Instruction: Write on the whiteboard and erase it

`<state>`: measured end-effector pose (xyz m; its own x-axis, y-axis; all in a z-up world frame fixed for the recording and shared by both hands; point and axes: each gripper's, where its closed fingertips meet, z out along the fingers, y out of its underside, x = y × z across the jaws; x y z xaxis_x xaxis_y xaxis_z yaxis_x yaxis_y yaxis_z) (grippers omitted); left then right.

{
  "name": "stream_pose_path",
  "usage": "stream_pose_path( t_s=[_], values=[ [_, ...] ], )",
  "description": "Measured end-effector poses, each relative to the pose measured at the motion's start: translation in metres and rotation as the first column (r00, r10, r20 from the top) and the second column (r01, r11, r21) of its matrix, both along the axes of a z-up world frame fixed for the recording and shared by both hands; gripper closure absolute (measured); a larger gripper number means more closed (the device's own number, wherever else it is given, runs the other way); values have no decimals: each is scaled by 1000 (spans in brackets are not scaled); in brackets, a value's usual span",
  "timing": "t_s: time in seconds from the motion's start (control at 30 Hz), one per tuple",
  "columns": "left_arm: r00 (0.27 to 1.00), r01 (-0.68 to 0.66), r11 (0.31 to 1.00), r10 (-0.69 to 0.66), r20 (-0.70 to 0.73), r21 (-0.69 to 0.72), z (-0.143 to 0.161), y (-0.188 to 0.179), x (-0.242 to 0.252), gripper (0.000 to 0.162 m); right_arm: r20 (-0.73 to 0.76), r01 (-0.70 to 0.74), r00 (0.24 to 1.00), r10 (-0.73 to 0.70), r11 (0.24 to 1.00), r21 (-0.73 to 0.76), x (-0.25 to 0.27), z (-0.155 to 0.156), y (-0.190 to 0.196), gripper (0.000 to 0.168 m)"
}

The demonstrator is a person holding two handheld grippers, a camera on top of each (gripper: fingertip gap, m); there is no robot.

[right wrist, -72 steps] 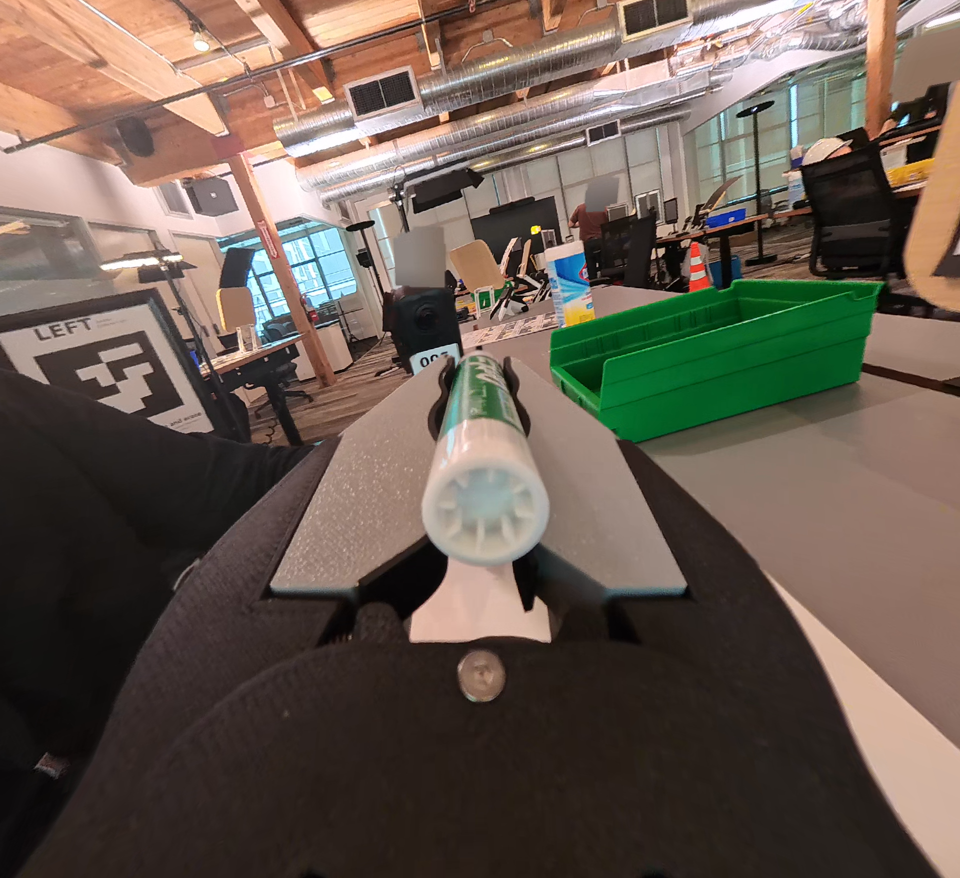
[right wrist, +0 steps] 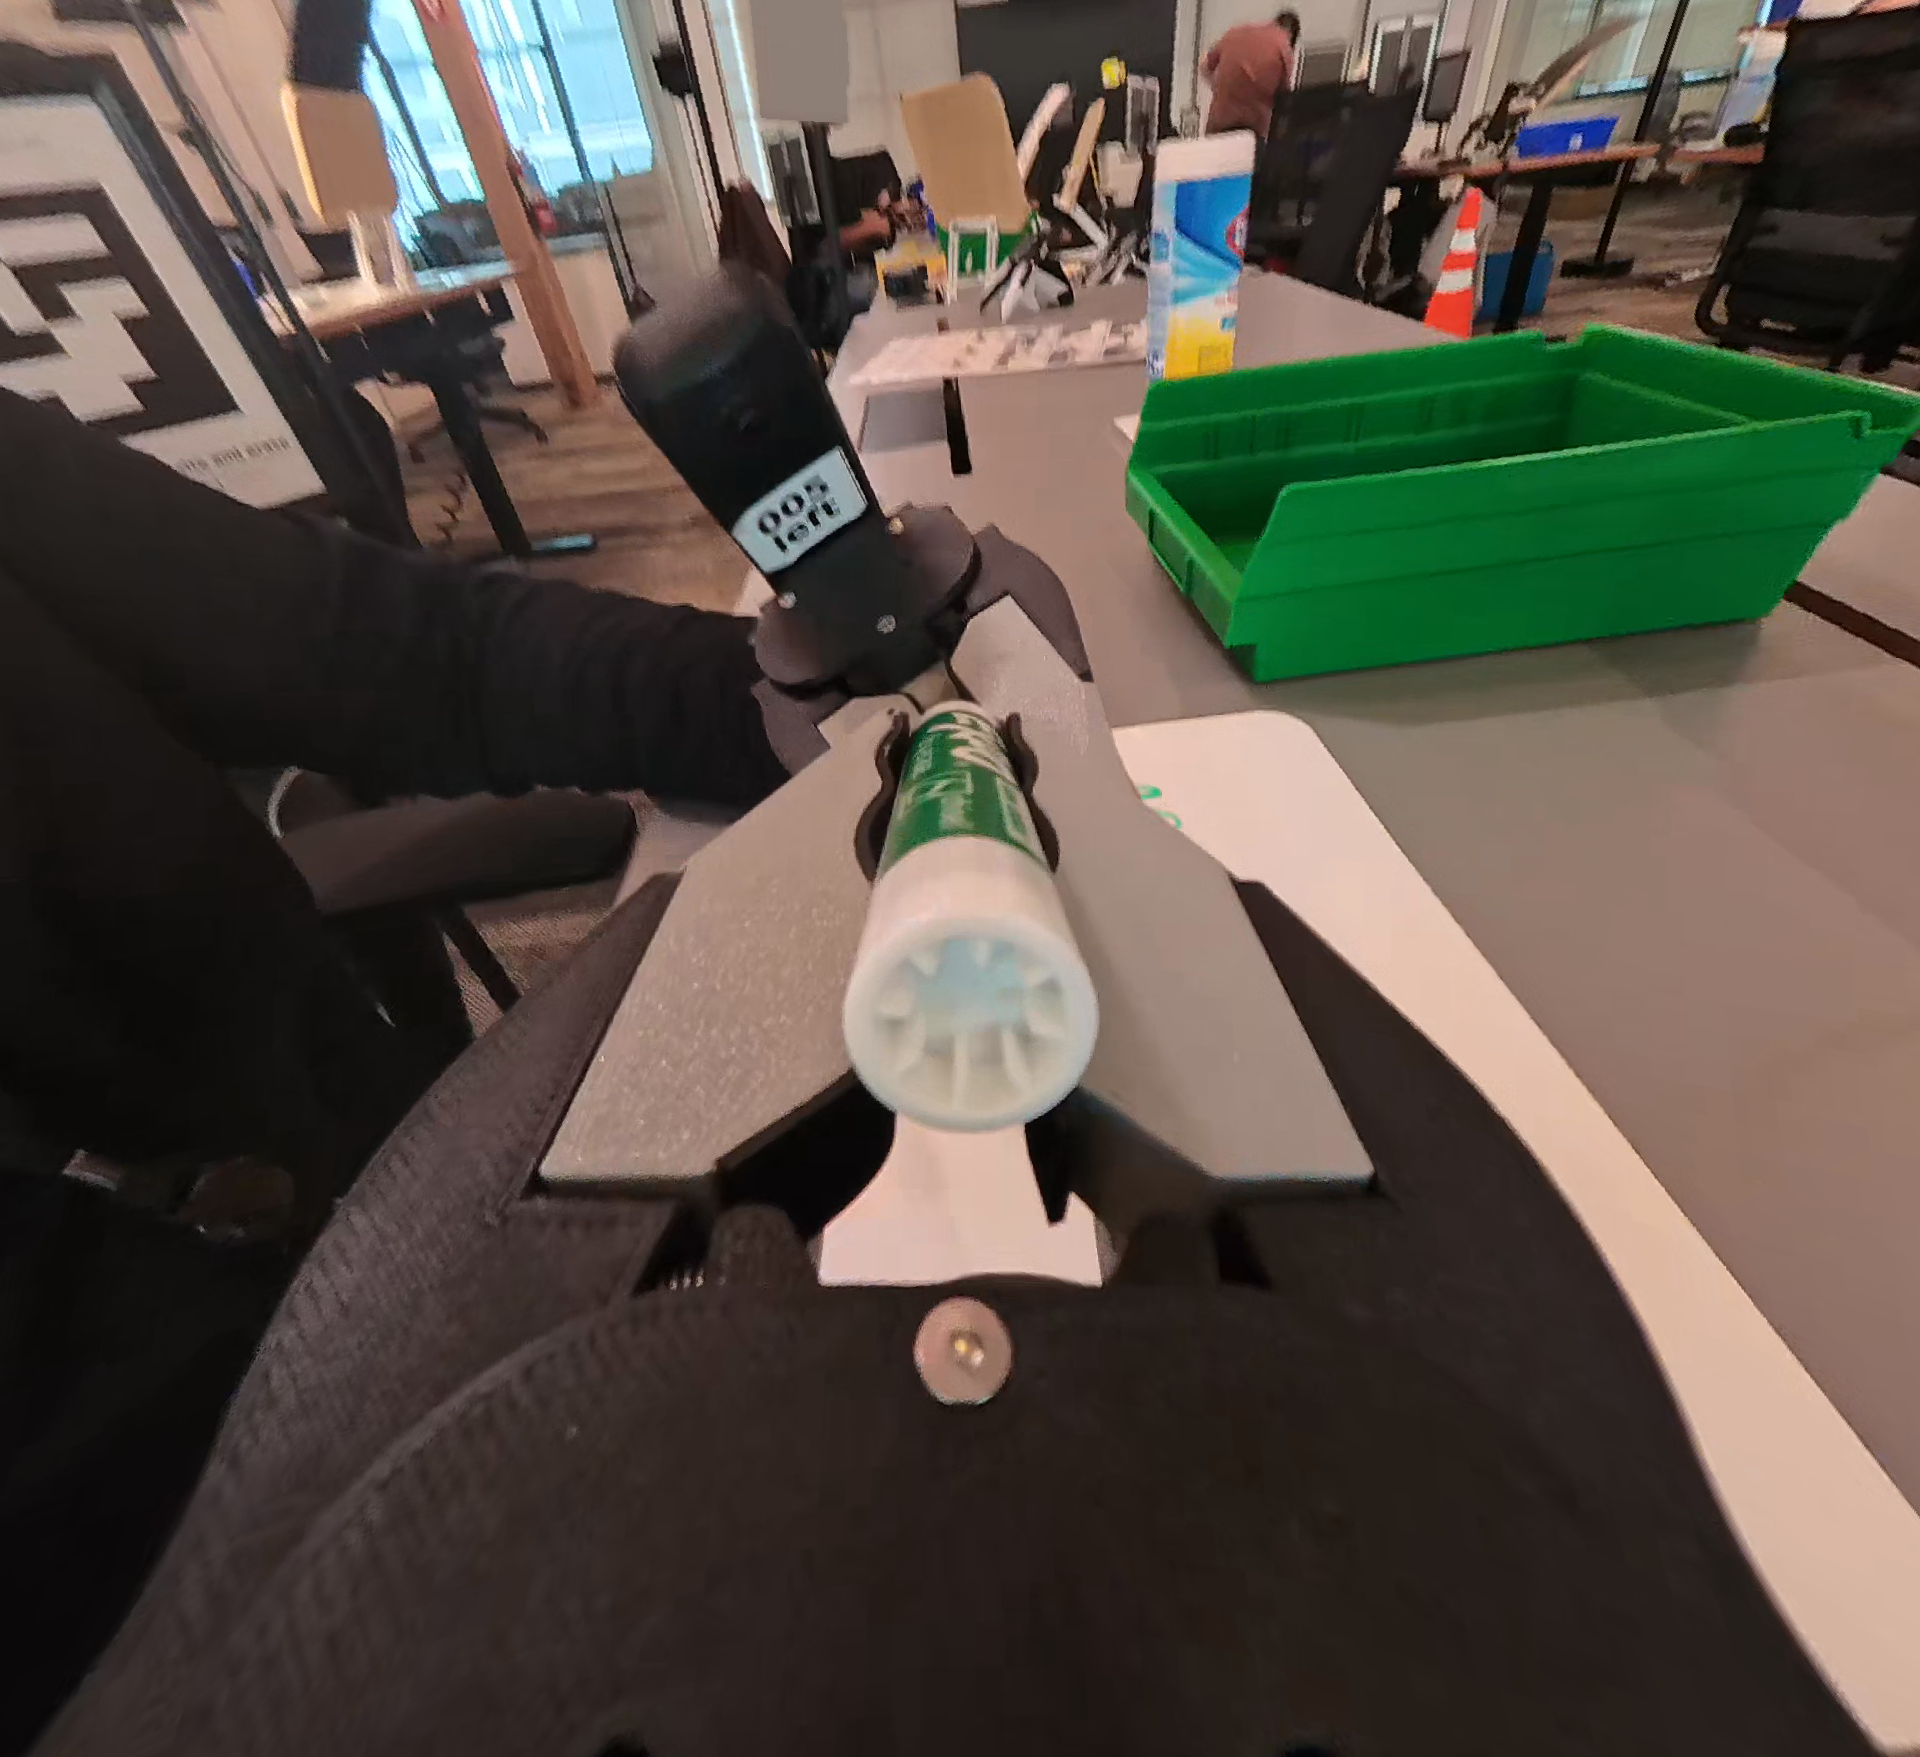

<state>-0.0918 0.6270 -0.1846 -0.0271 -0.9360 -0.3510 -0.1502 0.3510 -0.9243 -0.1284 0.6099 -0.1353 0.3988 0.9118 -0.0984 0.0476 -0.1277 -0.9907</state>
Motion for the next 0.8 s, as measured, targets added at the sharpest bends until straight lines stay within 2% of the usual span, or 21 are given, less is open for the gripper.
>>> stream_pose_path(
  t_s=[0.23,0.6,0.8],
  values=[
    [990,-117,984,127,-68,135,-11,17,0,153,159,69,985,-70,998,9,-5,-21,7,153],
    [976,-136,961,171,-132,243,-23,17,3,153,318,140,937,-146,989,41,-10,-45,17,154],
    [947,-194,924,265,-185,331,-33,27,2,153,354,183,919,-175,983,11,-10,-54,24,153]
  ],
)
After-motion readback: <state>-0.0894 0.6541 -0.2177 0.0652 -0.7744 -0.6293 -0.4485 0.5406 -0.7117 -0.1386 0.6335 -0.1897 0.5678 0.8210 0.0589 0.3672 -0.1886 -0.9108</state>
